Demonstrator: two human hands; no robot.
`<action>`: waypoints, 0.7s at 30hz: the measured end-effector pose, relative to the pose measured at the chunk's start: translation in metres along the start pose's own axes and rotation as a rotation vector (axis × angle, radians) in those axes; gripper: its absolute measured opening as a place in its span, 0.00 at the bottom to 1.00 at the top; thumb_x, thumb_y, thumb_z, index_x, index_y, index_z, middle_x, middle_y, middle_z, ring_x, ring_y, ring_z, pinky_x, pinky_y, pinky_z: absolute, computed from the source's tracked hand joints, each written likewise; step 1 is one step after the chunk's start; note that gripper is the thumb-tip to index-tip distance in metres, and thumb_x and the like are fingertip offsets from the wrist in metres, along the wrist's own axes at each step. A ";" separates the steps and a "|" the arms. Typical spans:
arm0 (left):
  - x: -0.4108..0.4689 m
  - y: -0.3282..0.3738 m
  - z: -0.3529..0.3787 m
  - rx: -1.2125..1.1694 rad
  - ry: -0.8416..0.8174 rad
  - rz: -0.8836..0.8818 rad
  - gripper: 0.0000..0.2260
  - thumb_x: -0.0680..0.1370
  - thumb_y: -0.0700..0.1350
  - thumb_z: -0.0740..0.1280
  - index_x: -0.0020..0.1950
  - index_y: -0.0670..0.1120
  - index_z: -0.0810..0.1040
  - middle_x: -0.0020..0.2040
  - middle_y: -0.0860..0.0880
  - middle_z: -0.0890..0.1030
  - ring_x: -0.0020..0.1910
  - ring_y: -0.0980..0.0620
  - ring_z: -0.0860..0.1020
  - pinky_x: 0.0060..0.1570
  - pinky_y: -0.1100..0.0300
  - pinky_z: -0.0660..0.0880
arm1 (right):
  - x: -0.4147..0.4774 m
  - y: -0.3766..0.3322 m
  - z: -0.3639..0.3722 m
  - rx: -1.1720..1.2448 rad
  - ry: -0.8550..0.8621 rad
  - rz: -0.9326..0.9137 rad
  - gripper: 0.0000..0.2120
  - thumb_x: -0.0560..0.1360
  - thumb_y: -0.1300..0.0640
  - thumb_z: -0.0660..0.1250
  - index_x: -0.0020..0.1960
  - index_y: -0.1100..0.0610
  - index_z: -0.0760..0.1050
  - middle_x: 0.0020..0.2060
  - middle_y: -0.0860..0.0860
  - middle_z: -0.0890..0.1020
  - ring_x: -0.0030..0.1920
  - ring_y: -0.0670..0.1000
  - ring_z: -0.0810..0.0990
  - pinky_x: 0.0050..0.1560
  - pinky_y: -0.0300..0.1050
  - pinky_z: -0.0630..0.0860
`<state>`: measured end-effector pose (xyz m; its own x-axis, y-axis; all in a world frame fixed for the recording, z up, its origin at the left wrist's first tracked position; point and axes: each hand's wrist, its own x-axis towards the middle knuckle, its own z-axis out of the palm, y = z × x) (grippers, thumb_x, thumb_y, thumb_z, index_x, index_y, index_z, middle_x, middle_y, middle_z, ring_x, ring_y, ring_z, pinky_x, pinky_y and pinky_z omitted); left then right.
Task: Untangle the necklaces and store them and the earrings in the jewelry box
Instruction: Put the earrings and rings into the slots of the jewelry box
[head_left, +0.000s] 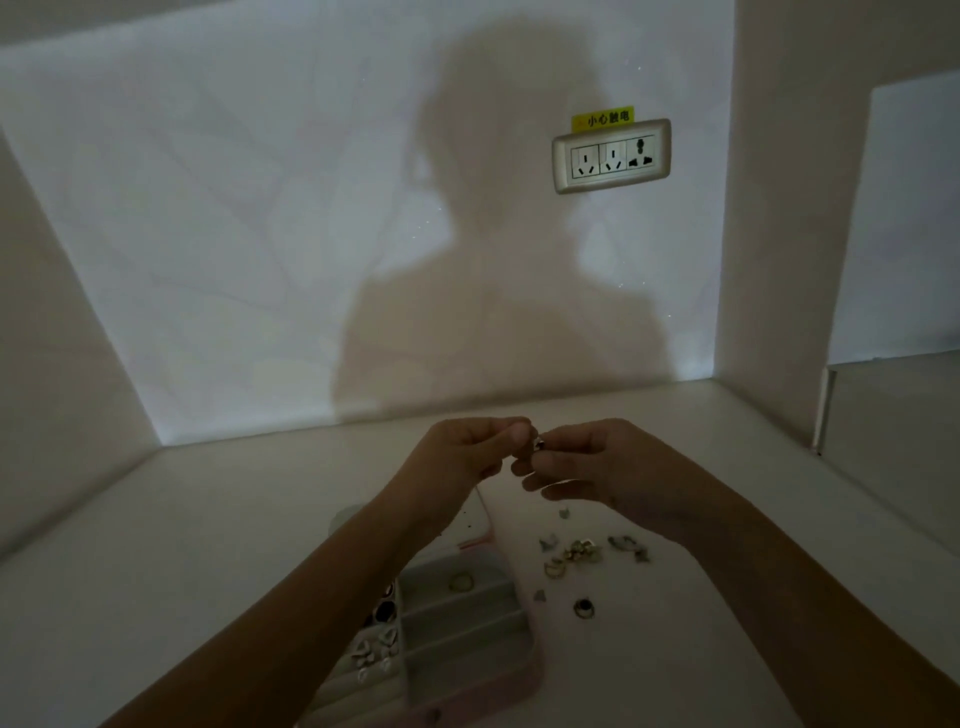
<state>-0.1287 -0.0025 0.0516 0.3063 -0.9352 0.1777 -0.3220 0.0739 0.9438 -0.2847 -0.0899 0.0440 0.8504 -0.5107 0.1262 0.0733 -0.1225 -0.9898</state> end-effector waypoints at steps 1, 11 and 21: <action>-0.002 0.001 -0.001 -0.011 -0.005 0.006 0.08 0.76 0.48 0.65 0.47 0.49 0.83 0.43 0.53 0.84 0.46 0.55 0.78 0.52 0.61 0.72 | 0.000 0.000 0.001 0.048 0.000 -0.005 0.13 0.69 0.55 0.69 0.51 0.60 0.81 0.47 0.55 0.85 0.45 0.50 0.83 0.44 0.36 0.77; -0.021 0.002 -0.013 -0.062 0.005 -0.027 0.06 0.77 0.46 0.65 0.47 0.50 0.82 0.40 0.54 0.83 0.41 0.59 0.79 0.43 0.65 0.76 | 0.002 0.005 0.017 0.039 0.128 -0.102 0.10 0.65 0.54 0.71 0.42 0.59 0.82 0.35 0.53 0.84 0.35 0.47 0.80 0.35 0.36 0.76; -0.042 0.006 -0.032 0.145 0.132 0.028 0.02 0.71 0.43 0.71 0.43 0.49 0.83 0.38 0.50 0.85 0.36 0.58 0.81 0.36 0.71 0.75 | 0.006 0.018 0.044 -0.011 0.216 -0.240 0.03 0.71 0.62 0.70 0.44 0.60 0.82 0.33 0.53 0.84 0.34 0.49 0.81 0.36 0.37 0.77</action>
<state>-0.1154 0.0483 0.0588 0.4072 -0.8792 0.2475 -0.4550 0.0397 0.8896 -0.2552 -0.0576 0.0237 0.6796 -0.6346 0.3680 0.2517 -0.2695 -0.9295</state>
